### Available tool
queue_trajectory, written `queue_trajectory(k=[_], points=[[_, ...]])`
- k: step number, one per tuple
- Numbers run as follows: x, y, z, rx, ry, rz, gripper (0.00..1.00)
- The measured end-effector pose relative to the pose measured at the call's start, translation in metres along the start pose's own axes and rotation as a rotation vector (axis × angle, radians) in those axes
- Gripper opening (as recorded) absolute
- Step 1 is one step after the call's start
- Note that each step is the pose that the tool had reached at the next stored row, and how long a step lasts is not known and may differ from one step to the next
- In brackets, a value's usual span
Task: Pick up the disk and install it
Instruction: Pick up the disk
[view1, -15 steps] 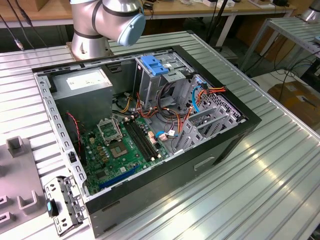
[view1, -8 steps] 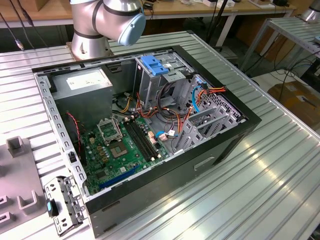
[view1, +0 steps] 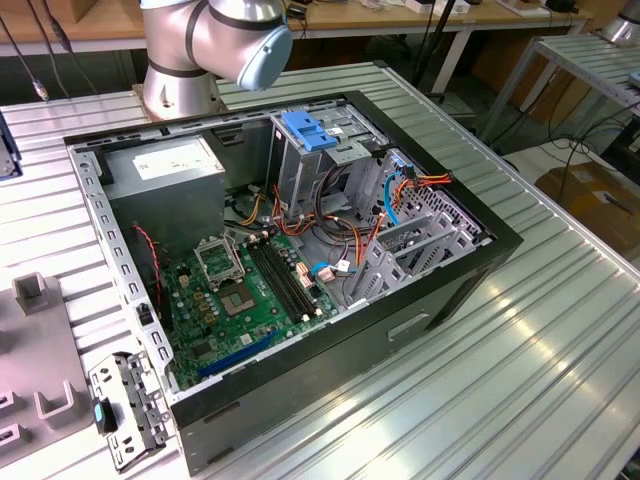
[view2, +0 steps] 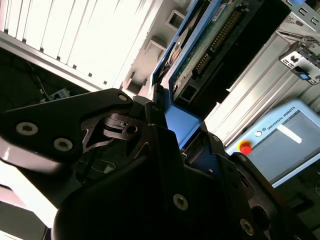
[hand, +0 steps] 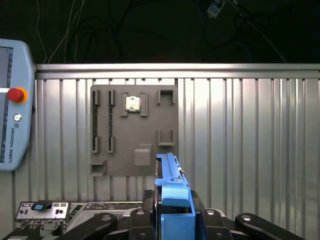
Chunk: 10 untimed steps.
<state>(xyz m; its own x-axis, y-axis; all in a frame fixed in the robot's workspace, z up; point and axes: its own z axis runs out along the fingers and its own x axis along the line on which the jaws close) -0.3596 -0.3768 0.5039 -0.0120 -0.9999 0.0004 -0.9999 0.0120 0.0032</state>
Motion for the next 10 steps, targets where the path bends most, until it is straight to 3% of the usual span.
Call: queue_trajectory(k=[9,10], points=[[-0.0003,-0.0210,-0.0001,-0.0006,0.0000,0.000,0.37],[-0.0003,-0.0259,-0.0001,-0.0007,0.0000,0.000,0.37]])
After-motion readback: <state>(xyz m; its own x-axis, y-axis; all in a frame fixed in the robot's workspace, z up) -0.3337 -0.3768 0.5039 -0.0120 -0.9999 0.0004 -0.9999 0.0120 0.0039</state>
